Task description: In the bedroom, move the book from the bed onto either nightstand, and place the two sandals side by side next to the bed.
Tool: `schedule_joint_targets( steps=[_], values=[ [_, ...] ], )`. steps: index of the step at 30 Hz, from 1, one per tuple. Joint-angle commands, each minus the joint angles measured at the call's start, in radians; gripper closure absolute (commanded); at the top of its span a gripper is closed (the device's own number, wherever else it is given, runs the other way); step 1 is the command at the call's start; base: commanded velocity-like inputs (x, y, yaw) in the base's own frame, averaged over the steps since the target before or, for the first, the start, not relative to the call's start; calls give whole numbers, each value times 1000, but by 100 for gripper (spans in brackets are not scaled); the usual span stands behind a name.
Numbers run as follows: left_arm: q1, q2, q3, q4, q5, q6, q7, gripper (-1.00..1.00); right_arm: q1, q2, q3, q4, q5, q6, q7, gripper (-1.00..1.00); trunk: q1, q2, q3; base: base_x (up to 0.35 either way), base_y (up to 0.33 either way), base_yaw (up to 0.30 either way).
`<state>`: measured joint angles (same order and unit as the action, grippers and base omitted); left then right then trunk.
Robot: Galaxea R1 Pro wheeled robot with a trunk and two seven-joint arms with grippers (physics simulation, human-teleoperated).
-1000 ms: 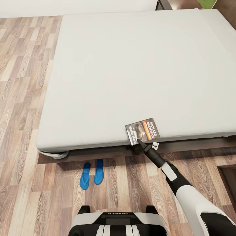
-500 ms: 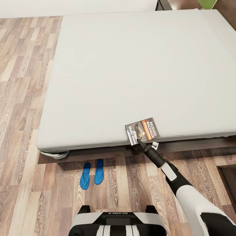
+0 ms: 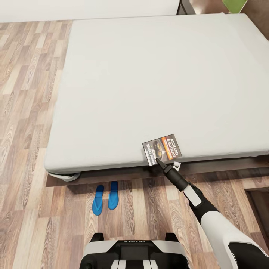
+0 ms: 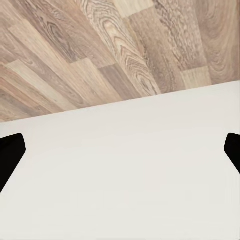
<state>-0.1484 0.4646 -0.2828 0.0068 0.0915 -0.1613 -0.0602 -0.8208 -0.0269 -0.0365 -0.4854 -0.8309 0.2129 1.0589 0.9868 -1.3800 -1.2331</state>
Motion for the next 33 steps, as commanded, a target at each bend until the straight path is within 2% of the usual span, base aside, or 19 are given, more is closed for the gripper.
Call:
schedule_joint_targets(
  steps=[1, 16, 23, 33],
  values=[
    [0, 0, -7, 1, 10, -3, -4, -100, 0, 0, 0, 1, -7, 10, 2, 100, -4, 7, 3, 0, 0, 0],
    [0, 0, -7, 1, 10, 0, -4, -100, -1, -2, 7, -7, 4, 14, 7, 100, -61, 112, 50, 0, 0, 0],
    [0, 0, -7, 1, 10, 0, 1, -100, -1, -6, 39, -17, 5, 15, 14, 100, -88, 161, 72, 0, 0, 0],
    [0, 0, -7, 1, 10, 0, 14, -100, 0, -5, 55, -37, 6, 14, 8, 100, -127, 231, 103, 0, 0, 0]
  ],
)
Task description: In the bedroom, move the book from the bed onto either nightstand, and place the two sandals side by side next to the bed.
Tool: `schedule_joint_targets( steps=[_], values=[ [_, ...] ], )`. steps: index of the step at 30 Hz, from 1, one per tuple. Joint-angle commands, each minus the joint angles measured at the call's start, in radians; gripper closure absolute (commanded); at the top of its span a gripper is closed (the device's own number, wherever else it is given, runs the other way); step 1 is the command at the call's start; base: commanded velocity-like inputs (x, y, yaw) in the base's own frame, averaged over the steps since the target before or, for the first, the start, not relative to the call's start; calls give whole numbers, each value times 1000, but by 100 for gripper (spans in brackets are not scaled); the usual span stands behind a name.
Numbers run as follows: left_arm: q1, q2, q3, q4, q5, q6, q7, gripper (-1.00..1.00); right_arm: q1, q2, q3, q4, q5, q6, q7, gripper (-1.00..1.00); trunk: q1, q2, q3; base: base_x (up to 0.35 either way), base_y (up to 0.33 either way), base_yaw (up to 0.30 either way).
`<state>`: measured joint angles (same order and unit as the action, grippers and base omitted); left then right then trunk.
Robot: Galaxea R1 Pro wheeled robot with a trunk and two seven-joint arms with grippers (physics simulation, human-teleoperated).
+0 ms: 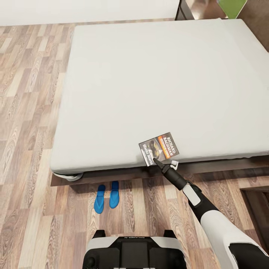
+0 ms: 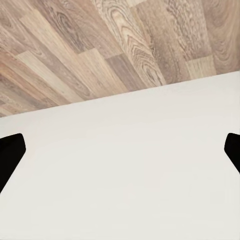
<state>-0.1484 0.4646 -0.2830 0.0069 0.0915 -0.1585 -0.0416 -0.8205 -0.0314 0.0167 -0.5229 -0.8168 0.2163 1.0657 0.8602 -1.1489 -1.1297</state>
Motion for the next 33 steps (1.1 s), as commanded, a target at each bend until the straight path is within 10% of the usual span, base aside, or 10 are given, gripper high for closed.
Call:
schedule_joint_targets(
  steps=[1, 33],
  values=[
    [0, 0, -7, 1, 10, -3, -4, -100, 0, -2, 3, -2, -9, 11, 1, 100, -4, 7, 3, 0, 0, 0],
    [0, 0, -7, 1, 10, -1, 0, -100, 1, 4, 7, -20, -8, 12, -45, 100, -127, 231, 103, 0, 0, 0]
  ],
)
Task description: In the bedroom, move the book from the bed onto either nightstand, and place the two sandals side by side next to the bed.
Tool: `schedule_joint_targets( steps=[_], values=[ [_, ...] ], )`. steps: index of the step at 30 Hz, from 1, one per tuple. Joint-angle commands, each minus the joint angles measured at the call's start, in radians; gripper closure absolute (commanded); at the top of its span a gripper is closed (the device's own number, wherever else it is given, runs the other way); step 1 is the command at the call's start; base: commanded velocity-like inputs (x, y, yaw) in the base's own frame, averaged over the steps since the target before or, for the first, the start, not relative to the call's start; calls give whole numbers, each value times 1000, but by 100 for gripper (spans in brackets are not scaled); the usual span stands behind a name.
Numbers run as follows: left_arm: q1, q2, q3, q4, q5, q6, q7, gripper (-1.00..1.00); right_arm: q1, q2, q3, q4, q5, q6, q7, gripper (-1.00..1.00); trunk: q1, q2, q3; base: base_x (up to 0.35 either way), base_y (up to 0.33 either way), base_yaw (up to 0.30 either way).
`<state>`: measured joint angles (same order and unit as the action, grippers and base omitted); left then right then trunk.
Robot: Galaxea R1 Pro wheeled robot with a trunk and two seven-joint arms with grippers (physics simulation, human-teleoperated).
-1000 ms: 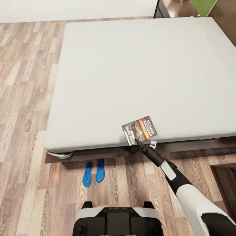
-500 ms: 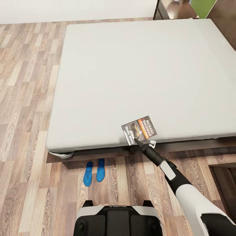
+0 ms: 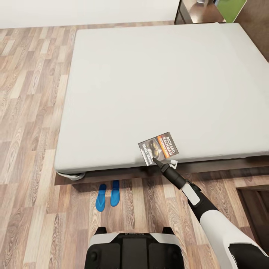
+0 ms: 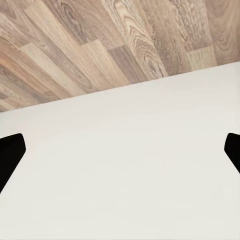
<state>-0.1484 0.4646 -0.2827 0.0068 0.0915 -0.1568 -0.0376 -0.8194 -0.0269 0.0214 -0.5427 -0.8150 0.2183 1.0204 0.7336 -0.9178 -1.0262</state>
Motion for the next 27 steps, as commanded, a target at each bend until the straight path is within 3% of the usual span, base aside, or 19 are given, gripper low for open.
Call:
schedule_joint_targets(
  steps=[1, 27],
  values=[
    [0, 0, -7, 1, 10, -2, -4, -100, -1, -1, 3, 0, -10, 10, 0, 100, -4, 7, 3, 0, 0, 0],
    [0, 0, -8, 1, 9, 19, 17, -100, -1, 0, 3, 0, -9, 16, -8, 100, -103, 189, 84, 0, 0, 0]
  ],
)
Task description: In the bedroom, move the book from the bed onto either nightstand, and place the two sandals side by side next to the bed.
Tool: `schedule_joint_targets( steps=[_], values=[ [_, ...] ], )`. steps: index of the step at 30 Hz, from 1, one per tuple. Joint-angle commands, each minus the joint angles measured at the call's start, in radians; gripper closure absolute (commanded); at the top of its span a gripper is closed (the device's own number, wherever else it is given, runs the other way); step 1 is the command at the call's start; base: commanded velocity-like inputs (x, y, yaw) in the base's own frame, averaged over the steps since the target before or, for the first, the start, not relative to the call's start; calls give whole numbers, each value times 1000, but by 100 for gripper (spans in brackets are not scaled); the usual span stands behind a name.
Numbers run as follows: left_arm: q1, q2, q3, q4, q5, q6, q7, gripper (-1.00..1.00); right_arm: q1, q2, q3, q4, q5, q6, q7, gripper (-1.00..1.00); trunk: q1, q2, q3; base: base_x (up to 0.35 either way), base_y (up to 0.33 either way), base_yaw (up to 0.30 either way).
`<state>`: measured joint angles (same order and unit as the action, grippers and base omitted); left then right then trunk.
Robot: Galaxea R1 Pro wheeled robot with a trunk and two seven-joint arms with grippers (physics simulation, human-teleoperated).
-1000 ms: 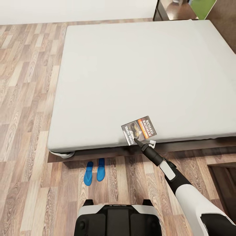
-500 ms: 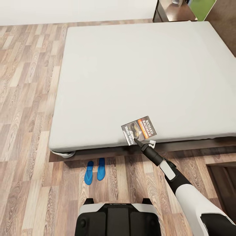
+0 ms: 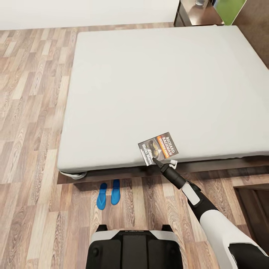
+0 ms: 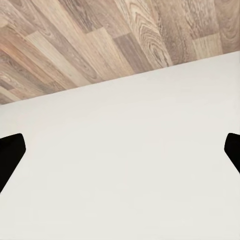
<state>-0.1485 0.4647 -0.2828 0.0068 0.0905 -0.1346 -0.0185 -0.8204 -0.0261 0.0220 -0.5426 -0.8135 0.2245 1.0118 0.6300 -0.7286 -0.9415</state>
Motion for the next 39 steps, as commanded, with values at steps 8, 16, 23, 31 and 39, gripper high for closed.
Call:
schedule_joint_targets(
  steps=[8, 16, 23, 31, 39],
  values=[
    [0, 0, -9, 1, 9, 5, 6, -100, 0, -1, 2, 1, -10, 11, -1, 100, -31, 56, 25, 0, 0, 0],
    [0, 0, -9, 1, 9, 10, 9, -100, 0, -1, 1, 1, -11, 12, -2, 100, -61, 112, 50, 0, 0, 0],
    [0, 0, -9, 1, 9, 13, 20, -100, -1, -2, 1, 1, -10, 17, -10, 100, -88, 161, 72, 0, 0, 0],
    [0, 0, -9, 1, 9, 13, 23, -100, 0, -2, 1, 1, -10, 17, -10, 100, -119, 217, 97, 0, 0, 0],
    [0, 0, -9, 1, 9, 13, 23, -100, 0, -2, 1, 1, -11, 18, -11, 100, -149, 273, 122, 0, 0, 0]
  ],
)
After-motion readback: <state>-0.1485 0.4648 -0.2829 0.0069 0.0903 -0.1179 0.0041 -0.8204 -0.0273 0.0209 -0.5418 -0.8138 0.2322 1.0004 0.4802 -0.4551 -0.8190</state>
